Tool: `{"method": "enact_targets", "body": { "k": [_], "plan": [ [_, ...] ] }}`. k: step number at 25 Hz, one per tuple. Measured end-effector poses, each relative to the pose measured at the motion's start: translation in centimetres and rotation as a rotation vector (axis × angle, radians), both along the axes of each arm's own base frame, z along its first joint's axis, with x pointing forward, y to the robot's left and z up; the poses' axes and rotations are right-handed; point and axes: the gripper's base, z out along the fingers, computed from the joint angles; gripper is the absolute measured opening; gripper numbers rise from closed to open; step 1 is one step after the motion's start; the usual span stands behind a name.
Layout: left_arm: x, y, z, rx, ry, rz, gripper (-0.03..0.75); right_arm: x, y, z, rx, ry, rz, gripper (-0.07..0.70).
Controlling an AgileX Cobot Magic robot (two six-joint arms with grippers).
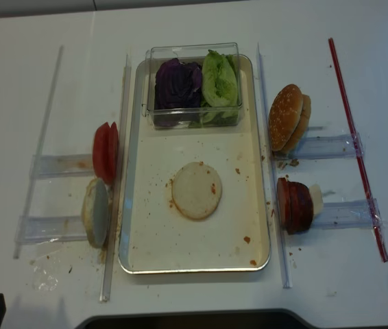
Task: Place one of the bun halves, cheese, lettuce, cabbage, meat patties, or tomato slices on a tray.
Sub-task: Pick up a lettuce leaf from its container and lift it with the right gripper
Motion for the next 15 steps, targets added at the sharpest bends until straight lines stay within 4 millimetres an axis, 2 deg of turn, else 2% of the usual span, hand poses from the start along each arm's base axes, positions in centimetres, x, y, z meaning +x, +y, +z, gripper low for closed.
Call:
{"method": "enact_targets", "body": {
  "k": [4, 8, 15],
  "plan": [
    [0.0, 0.0, 0.0, 0.0, 0.0, 0.0, 0.472, -0.2, 0.0, 0.5, -0.032, -0.02, 0.019, 0.573],
    [0.0, 0.0, 0.0, 0.0, 0.0, 0.0, 0.472, 0.3, 0.0, 2.6, -0.038, -0.013, 0.022, 0.573],
    [0.0, 0.0, 0.0, 0.0, 0.0, 0.0, 0.472, 3.9, -0.3, 6.6, -0.065, 0.084, 0.008, 0.573]
  ]
}}
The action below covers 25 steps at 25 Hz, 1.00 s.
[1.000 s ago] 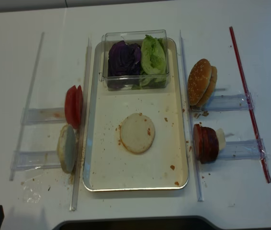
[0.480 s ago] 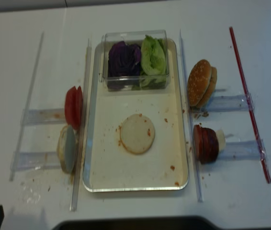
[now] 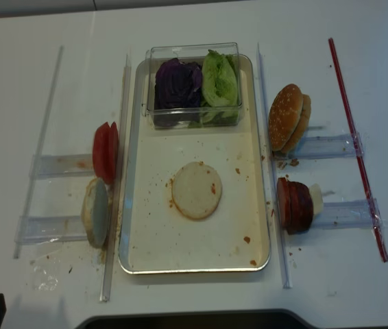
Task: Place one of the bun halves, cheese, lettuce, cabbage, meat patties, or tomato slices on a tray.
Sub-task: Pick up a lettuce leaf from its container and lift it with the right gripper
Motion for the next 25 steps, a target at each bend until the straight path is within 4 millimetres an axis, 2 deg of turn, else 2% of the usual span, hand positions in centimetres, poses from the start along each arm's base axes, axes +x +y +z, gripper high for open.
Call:
{"method": "enact_targets", "body": {
  "k": [9, 13, 19, 22, 25],
  "plan": [
    [0.0, 0.0, 0.0, 0.0, 0.0, 0.0, 0.472, 6.9, 0.0, 5.7, -0.022, 0.088, 0.016, 0.573],
    [0.0, 0.0, 0.0, 0.0, 0.0, 0.0, 0.472, 10.0, 0.4, 7.8, -0.014, 0.115, 0.077, 0.573],
    [0.0, 0.0, 0.0, 0.0, 0.0, 0.0, 0.472, 15.9, 1.8, 8.7, 0.046, 0.21, 0.182, 0.573],
    [0.0, 0.0, 0.0, 0.0, 0.0, 0.0, 0.47, 19.3, 3.6, 8.1, 0.027, 0.302, 0.266, 0.573],
    [0.0, 0.0, 0.0, 0.0, 0.0, 0.0, 0.462, 22.4, 6.4, 7.3, -0.007, 0.375, 0.352, 0.573]
  ]
}}
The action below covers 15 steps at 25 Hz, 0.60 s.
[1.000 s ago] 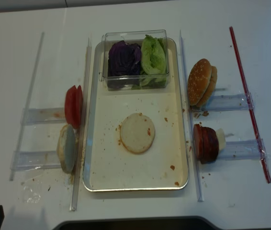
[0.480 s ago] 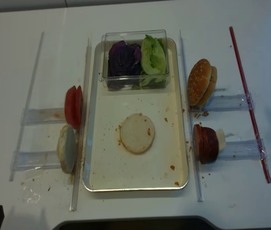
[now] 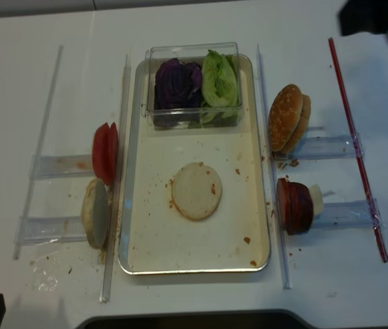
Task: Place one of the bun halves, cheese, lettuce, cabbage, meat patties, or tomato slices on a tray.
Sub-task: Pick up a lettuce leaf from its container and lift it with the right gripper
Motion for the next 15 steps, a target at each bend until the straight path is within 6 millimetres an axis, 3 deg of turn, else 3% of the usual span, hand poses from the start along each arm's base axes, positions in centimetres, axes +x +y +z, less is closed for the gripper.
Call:
{"method": "enact_targets", "body": {
  "k": [7, 15],
  "plan": [
    [0.0, 0.0, 0.0, 0.0, 0.0, 0.0, 0.46, 6.3, 6.6, -2.3, -0.08, 0.064, 0.123, 0.573],
    [0.0, 0.0, 0.0, 0.0, 0.0, 0.0, 0.459, 11.1, 11.0, -5.9, -0.091, 0.113, 0.174, 0.573]
  ]
}}
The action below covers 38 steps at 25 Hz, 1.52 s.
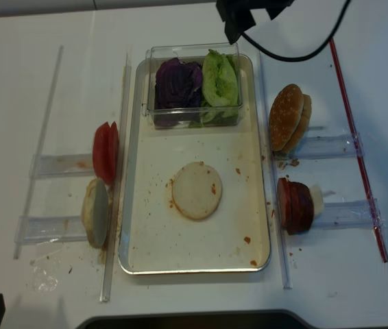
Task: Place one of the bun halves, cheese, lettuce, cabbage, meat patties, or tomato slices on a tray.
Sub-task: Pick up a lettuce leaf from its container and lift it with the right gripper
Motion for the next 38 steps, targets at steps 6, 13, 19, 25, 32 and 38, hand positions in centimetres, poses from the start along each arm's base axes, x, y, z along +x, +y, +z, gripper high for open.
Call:
{"method": "enact_targets", "body": {
  "k": [6, 13, 19, 25, 32, 38],
  "plan": [
    [0.0, 0.0, 0.0, 0.0, 0.0, 0.0, 0.459, 2.6, 1.4, -3.0, -0.002, 0.051, -0.007, 0.573],
    [0.0, 0.0, 0.0, 0.0, 0.0, 0.0, 0.459, 5.0, 2.9, -6.7, 0.006, 0.1, 0.021, 0.573],
    [0.0, 0.0, 0.0, 0.0, 0.0, 0.0, 0.459, 5.6, 3.3, -8.5, -0.008, 0.12, 0.082, 0.56],
    [0.0, 0.0, 0.0, 0.0, 0.0, 0.0, 0.459, 5.6, 3.6, -8.8, -0.004, 0.118, 0.129, 0.548],
    [0.0, 0.0, 0.0, 0.0, 0.0, 0.0, 0.459, 5.1, 5.2, -10.0, -0.081, 0.093, 0.22, 0.547],
    [0.0, 0.0, 0.0, 0.0, 0.0, 0.0, 0.459, 5.4, 5.5, -10.1, -0.112, 0.052, 0.165, 0.547]
  ]
}}
